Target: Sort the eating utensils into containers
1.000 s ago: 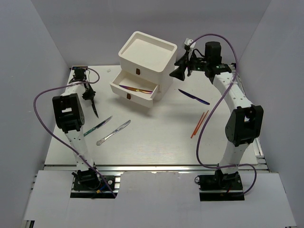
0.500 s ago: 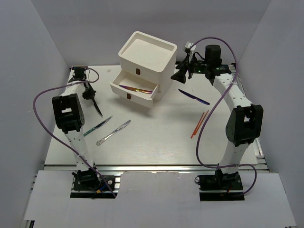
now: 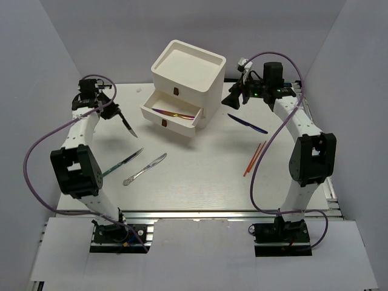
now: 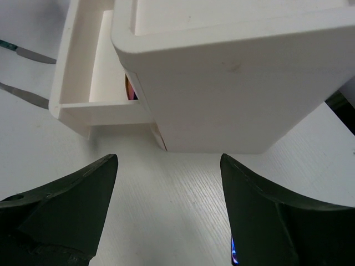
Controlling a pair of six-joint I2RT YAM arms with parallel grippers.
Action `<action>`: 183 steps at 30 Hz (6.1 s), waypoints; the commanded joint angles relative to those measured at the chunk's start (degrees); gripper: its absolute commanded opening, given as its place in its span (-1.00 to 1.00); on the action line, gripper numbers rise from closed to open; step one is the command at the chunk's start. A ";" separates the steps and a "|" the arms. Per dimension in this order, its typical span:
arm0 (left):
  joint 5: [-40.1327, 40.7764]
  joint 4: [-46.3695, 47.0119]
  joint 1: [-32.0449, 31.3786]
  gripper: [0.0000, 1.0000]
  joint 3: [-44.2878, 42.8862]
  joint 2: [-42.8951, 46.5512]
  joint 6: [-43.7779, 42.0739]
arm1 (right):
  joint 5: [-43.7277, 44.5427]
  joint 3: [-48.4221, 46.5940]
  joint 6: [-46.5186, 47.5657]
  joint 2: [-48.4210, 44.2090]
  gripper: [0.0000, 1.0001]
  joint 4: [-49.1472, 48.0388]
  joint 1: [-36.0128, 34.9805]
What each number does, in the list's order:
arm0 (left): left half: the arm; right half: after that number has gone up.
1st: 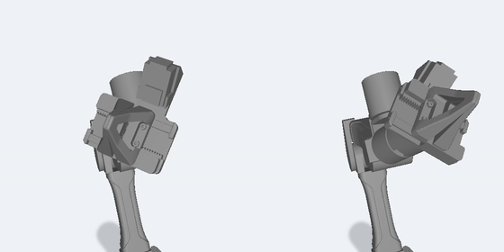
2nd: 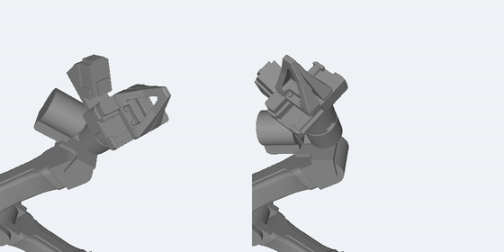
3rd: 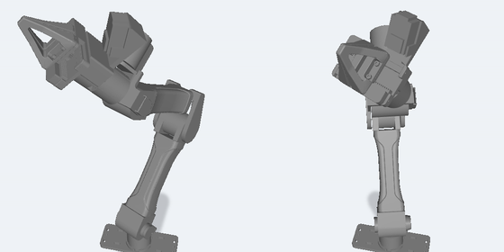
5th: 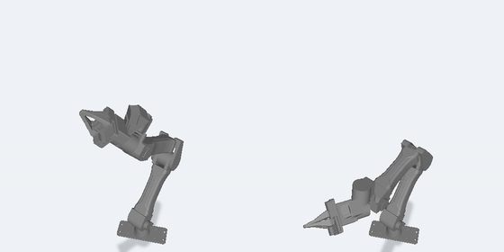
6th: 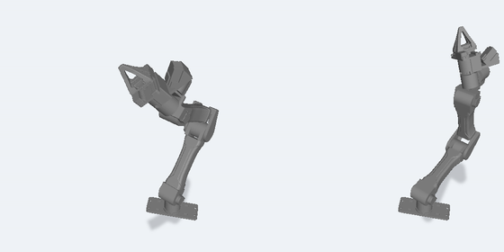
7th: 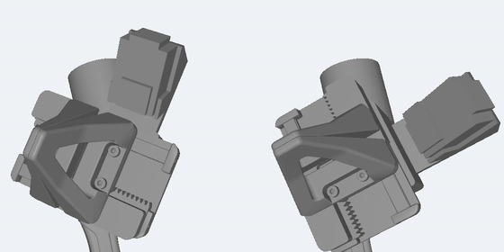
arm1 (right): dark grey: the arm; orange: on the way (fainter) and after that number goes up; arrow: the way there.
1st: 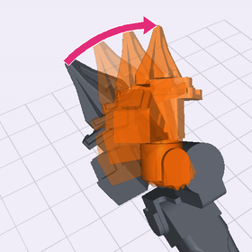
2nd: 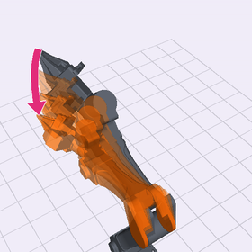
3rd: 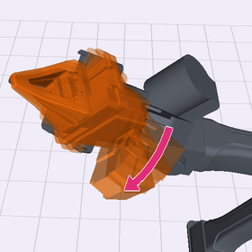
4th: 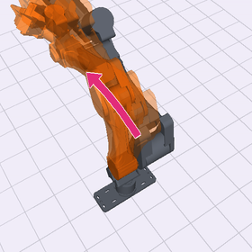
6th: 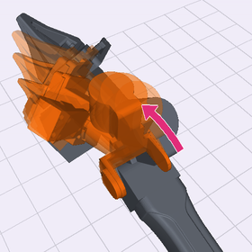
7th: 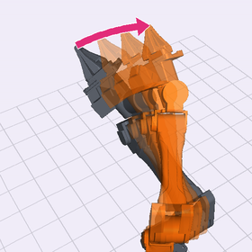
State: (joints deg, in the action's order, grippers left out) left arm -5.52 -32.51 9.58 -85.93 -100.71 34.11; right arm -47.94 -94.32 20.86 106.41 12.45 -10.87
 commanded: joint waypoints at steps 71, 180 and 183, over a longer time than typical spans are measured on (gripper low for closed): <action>10.18 9.05 -13.72 0.68 21.06 34.61 0.08 | 29.13 -14.22 39.87 23.58 0.56 32.20 6.74; 7.10 7.99 -11.52 0.68 29.24 37.78 2.28 | 25.35 -5.08 -3.73 10.13 -1.00 -24.05 -23.93; 7.36 7.64 -11.43 0.66 30.03 37.95 3.33 | 25.79 -4.47 -1.10 10.75 -1.00 -21.77 -23.84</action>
State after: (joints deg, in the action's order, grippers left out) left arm 2.31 -23.90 -2.31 -55.55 -64.99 36.91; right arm -25.39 -98.65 17.39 118.17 -5.85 -34.59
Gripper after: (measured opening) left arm 0.836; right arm 0.219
